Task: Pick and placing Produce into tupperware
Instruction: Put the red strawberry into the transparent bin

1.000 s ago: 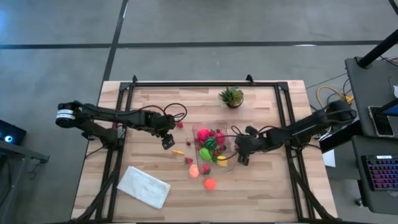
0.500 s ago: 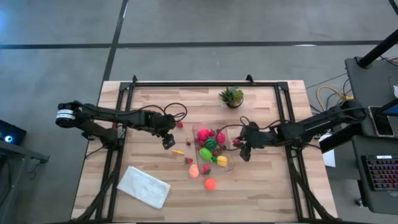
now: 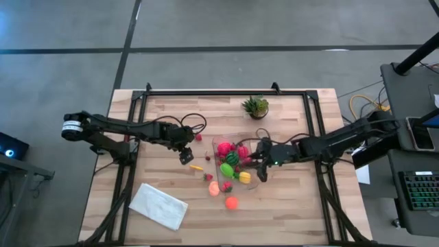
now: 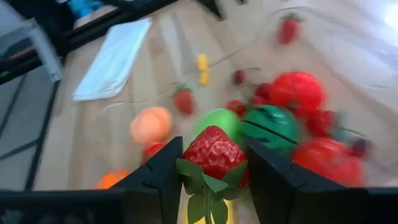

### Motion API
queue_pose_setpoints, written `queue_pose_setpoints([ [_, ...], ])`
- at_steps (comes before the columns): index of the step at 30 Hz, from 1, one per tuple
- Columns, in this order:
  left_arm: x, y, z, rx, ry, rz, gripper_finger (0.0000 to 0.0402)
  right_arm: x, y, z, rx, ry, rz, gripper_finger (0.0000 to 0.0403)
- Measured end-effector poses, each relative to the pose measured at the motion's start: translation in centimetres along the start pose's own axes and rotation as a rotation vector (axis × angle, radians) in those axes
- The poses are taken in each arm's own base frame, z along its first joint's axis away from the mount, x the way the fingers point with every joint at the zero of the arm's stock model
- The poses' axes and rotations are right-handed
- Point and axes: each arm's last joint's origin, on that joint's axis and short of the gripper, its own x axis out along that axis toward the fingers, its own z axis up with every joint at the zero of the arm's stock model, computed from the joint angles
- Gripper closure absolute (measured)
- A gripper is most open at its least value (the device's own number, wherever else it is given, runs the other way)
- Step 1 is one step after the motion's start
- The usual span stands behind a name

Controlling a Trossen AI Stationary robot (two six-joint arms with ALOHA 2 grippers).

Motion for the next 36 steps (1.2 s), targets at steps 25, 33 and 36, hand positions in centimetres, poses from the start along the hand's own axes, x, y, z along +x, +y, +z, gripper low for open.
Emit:
queue_pose_setpoints([
  [25,0.0,-0.1,0.0,0.001,0.001,-0.016,0.0185,2.7,2.1,2.6,0.056,0.065,0.051,0.0099],
  [33,0.0,-0.2,0.3,0.008,-0.029,-0.031,0.0185,1.3,4.3,6.9,0.322,-0.031,0.123,0.0106],
  [36,0.0,-0.3,0.3,0.009,-0.028,-0.057,0.0185,0.8,4.8,8.3,0.425,-0.043,0.098,0.0115],
])
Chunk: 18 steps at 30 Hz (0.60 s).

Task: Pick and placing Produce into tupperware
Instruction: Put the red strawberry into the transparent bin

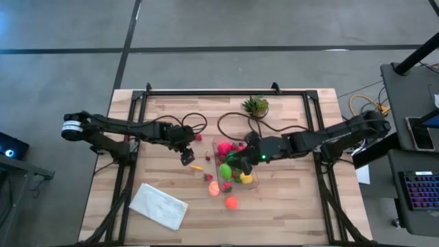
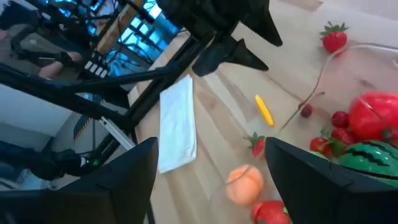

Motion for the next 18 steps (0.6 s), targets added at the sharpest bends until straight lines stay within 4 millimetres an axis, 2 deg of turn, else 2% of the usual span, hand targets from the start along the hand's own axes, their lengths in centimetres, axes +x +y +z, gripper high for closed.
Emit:
queue_pose_setpoints([
  [3,0.0,-0.1,0.0,0.04,0.004,-0.014,0.0185,-0.3,1.0,0.3,0.015,0.023,-0.009,0.0123],
  [7,-0.1,-0.1,0.0,0.165,0.0,-0.012,0.0185,-0.7,1.5,-0.3,0.059,0.125,-0.093,0.0127],
  [13,-0.1,0.2,0.2,0.43,-0.028,0.116,0.0185,-1.8,1.3,-3.3,0.126,0.251,-0.268,0.0127],
  [18,-0.1,0.7,0.7,0.569,-0.061,0.228,0.0185,-2.9,1.5,-6.1,0.192,0.251,-0.372,0.0127],
])
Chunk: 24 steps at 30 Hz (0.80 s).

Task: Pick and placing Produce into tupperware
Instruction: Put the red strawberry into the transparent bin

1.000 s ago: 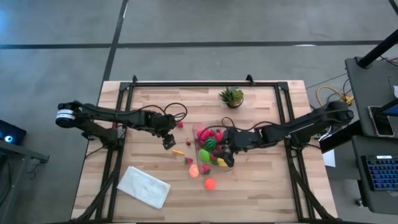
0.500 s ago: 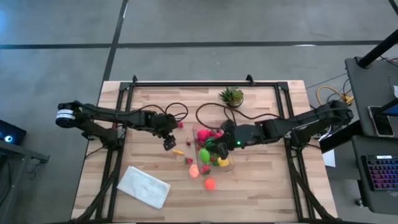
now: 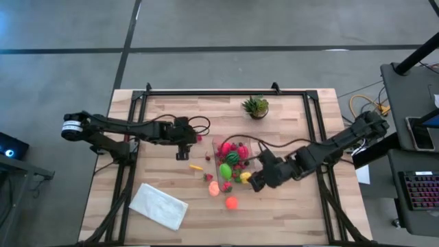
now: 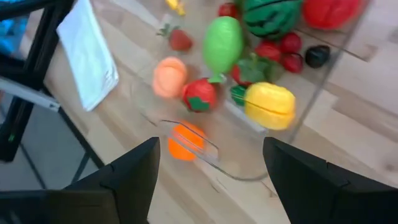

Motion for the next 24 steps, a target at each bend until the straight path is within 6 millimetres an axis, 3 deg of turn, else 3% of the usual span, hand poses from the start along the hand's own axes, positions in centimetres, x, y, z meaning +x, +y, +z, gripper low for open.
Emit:
queue_pose_setpoints([
  [9,2.0,2.4,0.6,0.194,-0.039,0.055,0.0185,-0.6,-0.5,-2.5,0.037,0.005,-0.057,0.0127],
  [15,4.1,3.3,-0.4,0.162,-0.018,-0.129,0.0185,-1.0,-0.5,-3.7,0.013,0.003,-0.056,0.0127],
  [24,5.0,3.6,-0.1,0.162,-0.019,-0.115,0.0185,-1.3,-1.5,-5.2,0.006,-0.021,-0.119,0.0129],
])
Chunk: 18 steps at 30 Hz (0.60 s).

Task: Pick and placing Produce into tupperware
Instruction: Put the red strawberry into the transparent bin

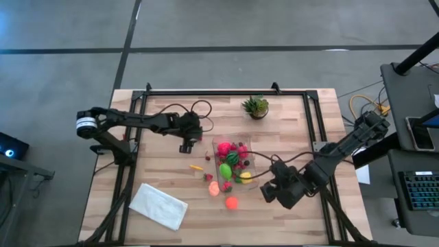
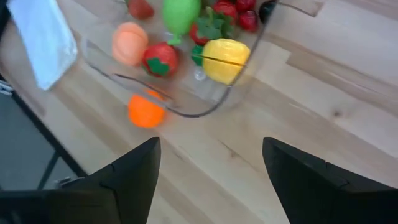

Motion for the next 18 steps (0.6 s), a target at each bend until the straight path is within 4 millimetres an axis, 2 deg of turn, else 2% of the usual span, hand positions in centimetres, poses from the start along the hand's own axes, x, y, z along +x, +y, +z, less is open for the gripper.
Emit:
queue_pose_setpoints([
  [10,0.5,0.2,0.0,0.047,-0.001,0.004,0.0185,1.2,-1.4,-0.7,-0.005,0.002,-0.053,0.0133],
  [18,2.1,0.6,-0.5,0.047,0.047,-0.011,0.0185,1.3,-1.5,-0.7,0.002,0.001,-0.057,0.0133],
])
